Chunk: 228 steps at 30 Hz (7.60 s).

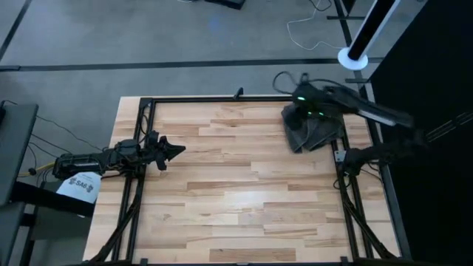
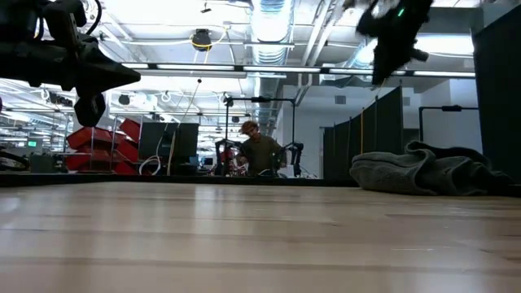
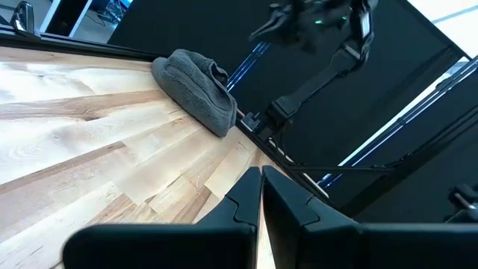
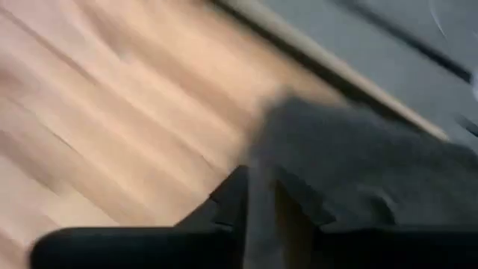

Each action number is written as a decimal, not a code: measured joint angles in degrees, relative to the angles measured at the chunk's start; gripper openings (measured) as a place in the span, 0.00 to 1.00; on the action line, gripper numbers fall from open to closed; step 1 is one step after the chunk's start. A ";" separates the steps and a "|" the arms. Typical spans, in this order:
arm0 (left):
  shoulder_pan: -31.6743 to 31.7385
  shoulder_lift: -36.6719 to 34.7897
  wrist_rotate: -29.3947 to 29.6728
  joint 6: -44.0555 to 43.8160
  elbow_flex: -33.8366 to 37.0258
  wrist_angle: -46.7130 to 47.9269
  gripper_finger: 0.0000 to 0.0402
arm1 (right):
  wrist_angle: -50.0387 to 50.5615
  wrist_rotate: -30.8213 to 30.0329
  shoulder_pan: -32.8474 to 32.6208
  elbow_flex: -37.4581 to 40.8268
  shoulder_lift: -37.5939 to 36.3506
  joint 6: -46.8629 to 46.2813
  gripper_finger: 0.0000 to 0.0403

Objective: Roll towel
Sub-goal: Roll the black towel

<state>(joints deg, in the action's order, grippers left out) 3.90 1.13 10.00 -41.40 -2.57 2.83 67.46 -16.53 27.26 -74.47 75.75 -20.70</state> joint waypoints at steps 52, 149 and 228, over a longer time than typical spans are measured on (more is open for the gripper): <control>0.00 4.95 2.19 4.76 -8.31 2.99 0.00 | -19.13 46.83 -3.56 -4.23 25.70 9.41 0.13; -0.11 11.26 -3.59 0.67 -8.33 11.89 0.00 | -14.38 8.27 -27.42 -3.17 24.63 18.44 0.00; 1.80 52.24 -11.29 50.03 -24.26 -10.90 0.54 | -24.84 31.76 -30.05 -42.41 23.86 -3.33 0.00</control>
<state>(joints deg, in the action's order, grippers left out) 5.70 53.37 -1.29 8.63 -26.83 -8.07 42.63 15.22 -2.79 -116.88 99.61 -24.04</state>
